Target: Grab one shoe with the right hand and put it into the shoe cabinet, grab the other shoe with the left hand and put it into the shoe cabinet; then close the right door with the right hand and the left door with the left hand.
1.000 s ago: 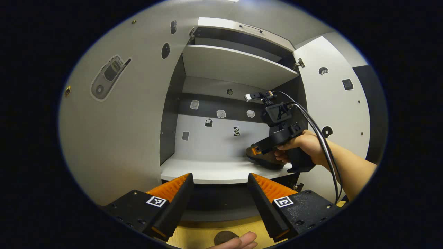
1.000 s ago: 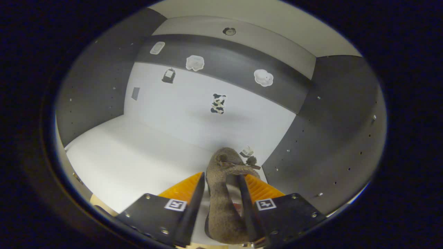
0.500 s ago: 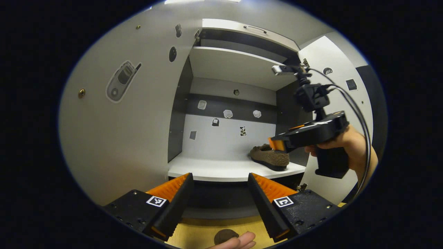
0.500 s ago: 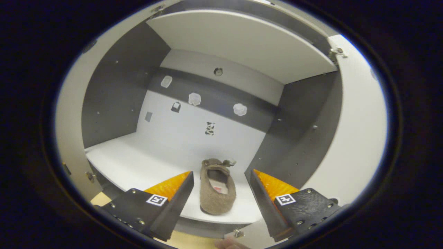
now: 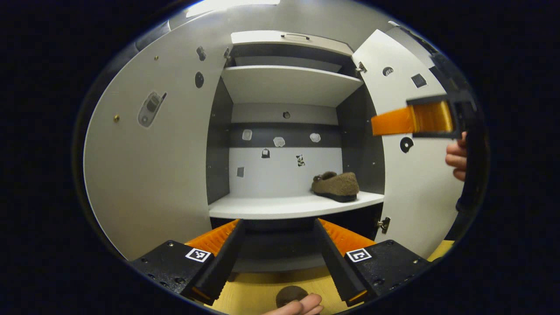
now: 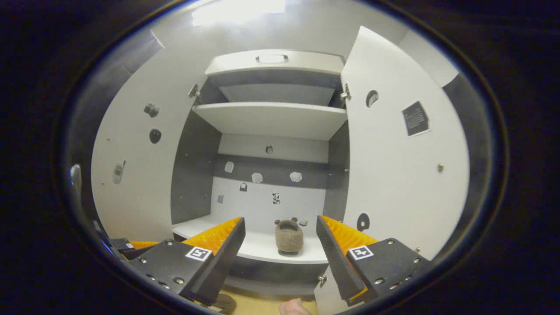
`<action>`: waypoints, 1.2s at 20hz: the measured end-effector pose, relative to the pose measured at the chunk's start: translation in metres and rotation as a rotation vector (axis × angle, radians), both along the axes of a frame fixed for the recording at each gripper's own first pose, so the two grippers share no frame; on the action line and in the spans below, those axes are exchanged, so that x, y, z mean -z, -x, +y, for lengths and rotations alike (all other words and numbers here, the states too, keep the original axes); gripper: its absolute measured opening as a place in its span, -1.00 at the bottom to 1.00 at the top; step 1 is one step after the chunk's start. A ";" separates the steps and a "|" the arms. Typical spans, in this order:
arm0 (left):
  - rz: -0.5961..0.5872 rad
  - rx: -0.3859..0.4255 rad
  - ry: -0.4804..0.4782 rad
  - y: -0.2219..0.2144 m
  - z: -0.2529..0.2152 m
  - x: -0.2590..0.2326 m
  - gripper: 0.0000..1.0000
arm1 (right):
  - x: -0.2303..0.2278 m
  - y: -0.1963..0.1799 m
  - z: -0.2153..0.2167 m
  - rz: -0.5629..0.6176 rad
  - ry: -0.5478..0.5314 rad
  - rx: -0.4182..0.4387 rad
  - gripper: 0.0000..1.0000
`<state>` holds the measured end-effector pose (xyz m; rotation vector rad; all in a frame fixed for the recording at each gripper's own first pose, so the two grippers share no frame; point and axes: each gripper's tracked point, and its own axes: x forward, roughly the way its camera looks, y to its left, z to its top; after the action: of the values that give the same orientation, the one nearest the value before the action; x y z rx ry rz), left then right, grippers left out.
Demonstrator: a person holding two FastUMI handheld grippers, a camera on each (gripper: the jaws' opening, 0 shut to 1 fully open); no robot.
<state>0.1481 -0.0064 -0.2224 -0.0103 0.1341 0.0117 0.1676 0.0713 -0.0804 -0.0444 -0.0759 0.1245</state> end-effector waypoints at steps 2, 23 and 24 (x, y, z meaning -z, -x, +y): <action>0.069 0.004 0.036 0.008 -0.002 0.034 0.94 | -0.007 0.022 -0.007 -0.038 -0.036 -0.005 0.95; 0.821 -0.013 0.195 0.089 0.003 0.294 -0.22 | 0.039 0.095 -0.028 -0.053 -0.201 -0.044 0.96; 0.821 -0.008 0.180 0.087 0.002 0.299 -0.30 | 0.042 0.096 -0.030 -0.054 -0.210 -0.046 0.96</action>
<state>0.0611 -0.0047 -0.5211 -0.1870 0.9558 0.0109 0.0712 0.0418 -0.1225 0.1641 -0.1431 0.1606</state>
